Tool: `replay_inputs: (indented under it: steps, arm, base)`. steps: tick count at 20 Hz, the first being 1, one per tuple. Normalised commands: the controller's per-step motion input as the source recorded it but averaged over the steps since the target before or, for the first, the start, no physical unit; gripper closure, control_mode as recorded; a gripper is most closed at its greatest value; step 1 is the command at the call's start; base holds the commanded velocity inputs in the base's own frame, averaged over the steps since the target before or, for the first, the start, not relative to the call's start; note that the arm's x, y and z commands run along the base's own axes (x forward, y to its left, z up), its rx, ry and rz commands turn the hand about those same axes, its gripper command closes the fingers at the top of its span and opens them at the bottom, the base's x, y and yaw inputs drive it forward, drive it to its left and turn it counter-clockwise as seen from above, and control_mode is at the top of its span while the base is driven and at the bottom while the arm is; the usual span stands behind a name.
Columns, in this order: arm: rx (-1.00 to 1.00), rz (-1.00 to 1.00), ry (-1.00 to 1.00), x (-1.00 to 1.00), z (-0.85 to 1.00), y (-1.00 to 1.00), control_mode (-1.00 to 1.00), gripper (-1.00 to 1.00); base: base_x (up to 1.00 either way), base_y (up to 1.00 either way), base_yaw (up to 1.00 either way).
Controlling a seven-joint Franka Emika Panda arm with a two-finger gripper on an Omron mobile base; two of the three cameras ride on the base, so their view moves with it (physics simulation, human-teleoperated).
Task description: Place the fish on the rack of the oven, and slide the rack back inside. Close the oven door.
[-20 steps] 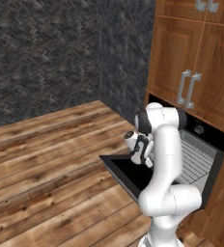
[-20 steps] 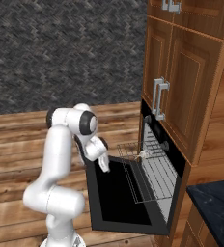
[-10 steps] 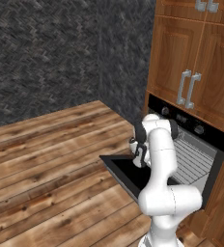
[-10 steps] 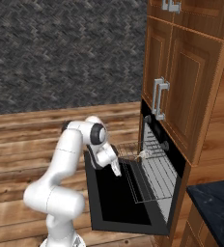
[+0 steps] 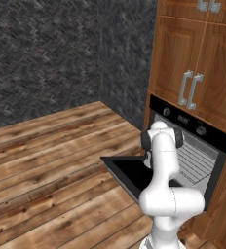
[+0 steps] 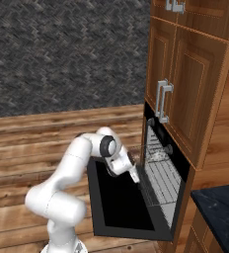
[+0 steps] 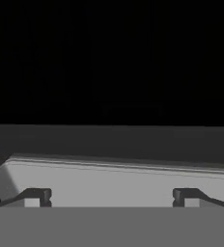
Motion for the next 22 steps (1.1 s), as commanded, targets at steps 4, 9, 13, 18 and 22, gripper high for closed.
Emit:
replay_inputs:
  steps: [4,9,13,18,22]
  arm:
    - [0.0,0.0,0.01,0.31,0.0,-1.0,-1.0,-1.0]
    - [0.0,0.0,0.05,0.29,0.06,-0.99,-1.0,-1.0]
    - [0.0,0.0,0.12,0.18,0.39,-0.8,-1.0,-1.0]
    - [-0.09,0.0,0.11,-0.57,0.75,0.18,-1.0,-1.0]
    - [-0.17,0.0,0.12,-1.0,0.66,0.96,-1.0,-1.0]
  base:
    - [0.0,0.0,0.0]
    - [0.0,0.0,0.0]
    - [0.0,0.0,0.0]
    - [0.0,0.0,0.0]
    - [0.0,0.0,0.0]
